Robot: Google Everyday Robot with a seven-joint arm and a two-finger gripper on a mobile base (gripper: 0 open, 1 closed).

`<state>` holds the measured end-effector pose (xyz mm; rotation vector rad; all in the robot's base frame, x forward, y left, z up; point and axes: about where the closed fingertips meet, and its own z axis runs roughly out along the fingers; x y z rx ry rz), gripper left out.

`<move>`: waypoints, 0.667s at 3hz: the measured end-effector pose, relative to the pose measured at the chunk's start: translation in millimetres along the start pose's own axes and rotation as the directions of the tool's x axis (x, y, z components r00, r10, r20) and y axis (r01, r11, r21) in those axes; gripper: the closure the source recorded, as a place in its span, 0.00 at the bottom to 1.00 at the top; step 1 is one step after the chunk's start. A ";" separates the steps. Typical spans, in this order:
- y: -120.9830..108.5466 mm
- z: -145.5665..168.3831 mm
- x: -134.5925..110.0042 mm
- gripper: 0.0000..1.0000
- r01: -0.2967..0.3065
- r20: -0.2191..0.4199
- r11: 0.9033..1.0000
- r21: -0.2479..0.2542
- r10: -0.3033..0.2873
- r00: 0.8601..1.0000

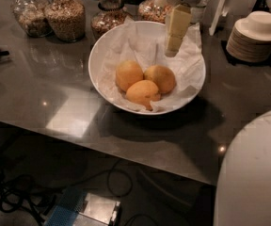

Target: Pick orange from white bowl

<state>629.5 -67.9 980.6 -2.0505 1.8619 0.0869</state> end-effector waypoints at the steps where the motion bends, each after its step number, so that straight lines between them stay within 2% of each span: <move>1: 17.3 10.5 -23.5 0.00 0.113 0.036 0.991 -0.072 -0.110 0.993; 2: 14.3 30.3 -37.9 0.00 0.154 0.073 0.984 -0.088 -0.148 0.986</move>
Offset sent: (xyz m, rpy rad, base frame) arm -0.0814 0.0171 -0.0435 -0.1019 0.3540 0.3161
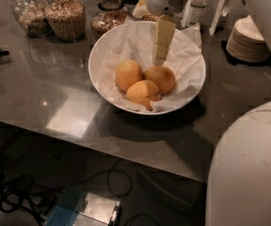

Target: Pick orange from white bowl

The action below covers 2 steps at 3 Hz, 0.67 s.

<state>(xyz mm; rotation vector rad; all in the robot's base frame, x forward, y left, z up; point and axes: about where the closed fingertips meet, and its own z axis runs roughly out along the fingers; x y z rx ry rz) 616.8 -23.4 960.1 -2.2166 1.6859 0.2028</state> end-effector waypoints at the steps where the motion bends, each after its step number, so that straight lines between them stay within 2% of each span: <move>1: -7.3 2.4 -2.5 0.00 0.001 0.007 1.000 0.023 -0.001 1.000; 2: -7.3 2.4 -2.5 0.19 0.001 0.007 1.000 0.023 -0.001 1.000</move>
Offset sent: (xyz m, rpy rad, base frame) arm 0.0058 0.0043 0.0000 0.0120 -0.0177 -0.0044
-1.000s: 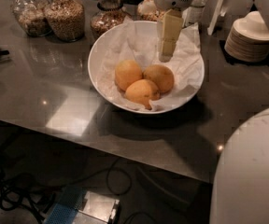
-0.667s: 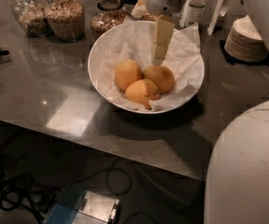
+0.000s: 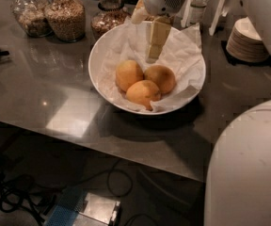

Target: Pick orange from white bowl

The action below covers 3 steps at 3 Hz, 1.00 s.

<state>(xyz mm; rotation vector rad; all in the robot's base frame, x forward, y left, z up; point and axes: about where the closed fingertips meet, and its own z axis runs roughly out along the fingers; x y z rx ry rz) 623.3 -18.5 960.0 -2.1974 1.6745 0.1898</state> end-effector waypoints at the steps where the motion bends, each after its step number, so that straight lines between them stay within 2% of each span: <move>1: -0.1 0.0 0.0 0.33 0.000 0.000 1.000 0.000 0.000 1.000; 2: -4.3 2.3 0.0 0.31 -0.008 0.008 1.000 0.018 0.008 1.000; 3: 10.3 1.1 6.9 0.26 -0.061 0.025 0.998 0.018 0.061 0.998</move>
Offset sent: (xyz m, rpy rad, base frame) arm -0.0020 -0.0050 -0.0024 0.0063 0.0080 -0.0168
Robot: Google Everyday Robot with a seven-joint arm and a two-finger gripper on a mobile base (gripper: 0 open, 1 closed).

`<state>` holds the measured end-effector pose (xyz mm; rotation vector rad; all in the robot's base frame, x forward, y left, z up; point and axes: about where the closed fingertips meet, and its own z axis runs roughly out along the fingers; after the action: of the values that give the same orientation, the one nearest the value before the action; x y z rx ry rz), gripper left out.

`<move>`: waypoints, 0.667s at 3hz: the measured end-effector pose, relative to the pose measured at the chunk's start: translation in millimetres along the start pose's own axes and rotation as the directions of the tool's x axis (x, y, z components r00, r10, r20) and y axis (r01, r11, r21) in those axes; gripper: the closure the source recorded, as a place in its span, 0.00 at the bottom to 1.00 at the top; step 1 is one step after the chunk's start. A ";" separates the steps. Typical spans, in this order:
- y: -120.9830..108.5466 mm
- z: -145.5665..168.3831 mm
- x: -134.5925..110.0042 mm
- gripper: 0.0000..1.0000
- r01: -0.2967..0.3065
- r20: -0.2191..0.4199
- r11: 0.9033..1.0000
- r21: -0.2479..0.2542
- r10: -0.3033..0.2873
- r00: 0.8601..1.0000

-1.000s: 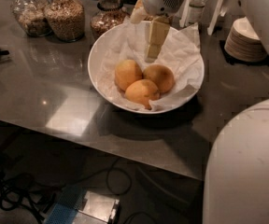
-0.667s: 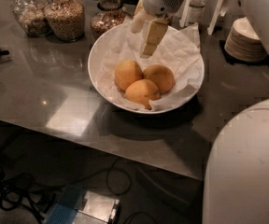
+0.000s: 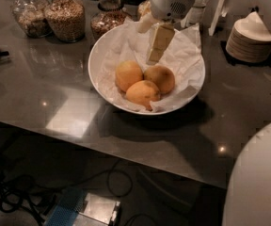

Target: Pick orange from white bowl

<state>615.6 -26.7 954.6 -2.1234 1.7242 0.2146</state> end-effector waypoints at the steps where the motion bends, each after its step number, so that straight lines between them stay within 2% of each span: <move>1: -0.5 3.0 0.2 0.16 -0.002 0.001 1.000 0.001 0.002 1.000; 2: -0.4 3.0 0.3 0.20 -0.002 0.001 1.000 0.000 0.002 1.000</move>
Offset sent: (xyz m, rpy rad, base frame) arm 0.0009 0.0010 -0.0027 0.0009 0.0004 -0.0019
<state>616.5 -25.7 951.8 -2.1208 1.7262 0.2159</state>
